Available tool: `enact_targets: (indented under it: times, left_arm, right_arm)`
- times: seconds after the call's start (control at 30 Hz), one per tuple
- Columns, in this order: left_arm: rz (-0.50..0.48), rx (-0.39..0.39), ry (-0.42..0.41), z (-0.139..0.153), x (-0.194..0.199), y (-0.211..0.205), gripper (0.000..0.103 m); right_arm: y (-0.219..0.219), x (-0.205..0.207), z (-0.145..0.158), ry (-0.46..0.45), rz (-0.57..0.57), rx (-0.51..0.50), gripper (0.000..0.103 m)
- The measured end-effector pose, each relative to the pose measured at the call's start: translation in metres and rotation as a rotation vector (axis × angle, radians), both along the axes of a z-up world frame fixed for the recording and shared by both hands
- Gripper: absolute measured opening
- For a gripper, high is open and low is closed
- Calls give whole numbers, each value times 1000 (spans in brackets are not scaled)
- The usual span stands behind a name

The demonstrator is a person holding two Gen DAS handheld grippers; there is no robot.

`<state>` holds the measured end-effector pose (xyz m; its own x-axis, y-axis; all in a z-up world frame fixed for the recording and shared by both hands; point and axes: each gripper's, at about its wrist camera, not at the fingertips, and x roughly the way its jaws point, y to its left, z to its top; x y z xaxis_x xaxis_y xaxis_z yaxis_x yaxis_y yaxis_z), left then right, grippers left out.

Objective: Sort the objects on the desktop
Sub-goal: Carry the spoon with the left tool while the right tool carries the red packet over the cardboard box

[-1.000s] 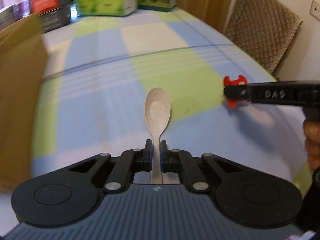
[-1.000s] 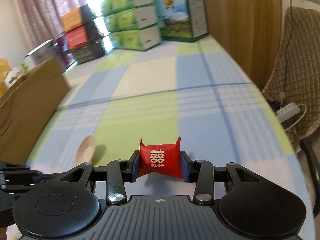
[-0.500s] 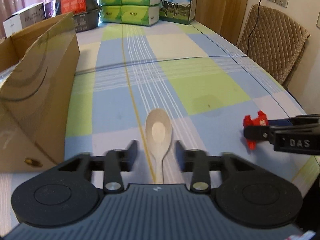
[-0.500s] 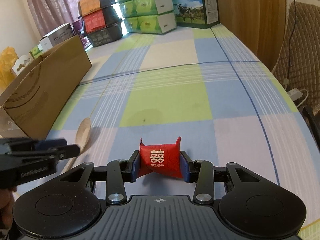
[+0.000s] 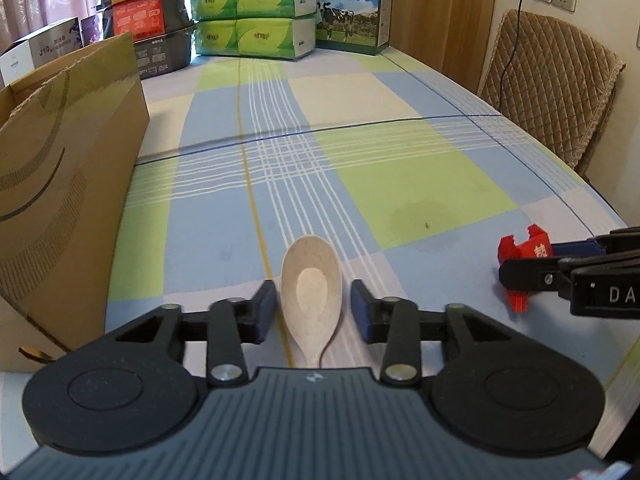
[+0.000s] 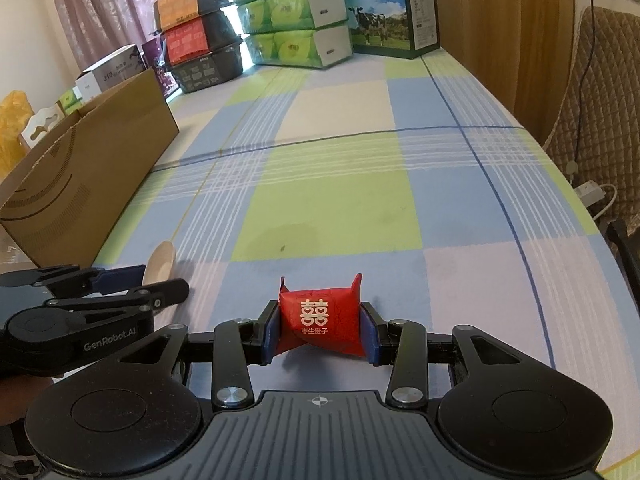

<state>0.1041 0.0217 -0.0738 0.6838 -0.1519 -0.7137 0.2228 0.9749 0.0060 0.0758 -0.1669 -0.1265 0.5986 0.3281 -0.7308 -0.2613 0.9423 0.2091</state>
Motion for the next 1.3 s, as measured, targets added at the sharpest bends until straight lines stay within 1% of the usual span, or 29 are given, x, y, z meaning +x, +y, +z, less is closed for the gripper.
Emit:
enact_targets:
  times: [0.17, 0.4, 0.63, 0.97, 1.3]
  left_arm:
    - [7, 4, 4, 1, 1, -1, 27]
    - [18, 0, 12, 15, -17, 2, 27]
    - [20, -11, -22, 44, -41, 2, 27]
    - [52, -65, -67, 93, -65, 10, 27]
    - [88, -92, -110, 124, -91, 27, 27]
  right_arm:
    - [1, -3, 5, -8, 2, 2, 38]
    - [1, -11, 17, -27, 0, 6, 38]
    - [4, -27, 37, -56, 2, 15, 38]
    - [13, -50, 69, -109, 11, 13, 38]
    - [28, -70, 88, -135, 36, 6, 38]
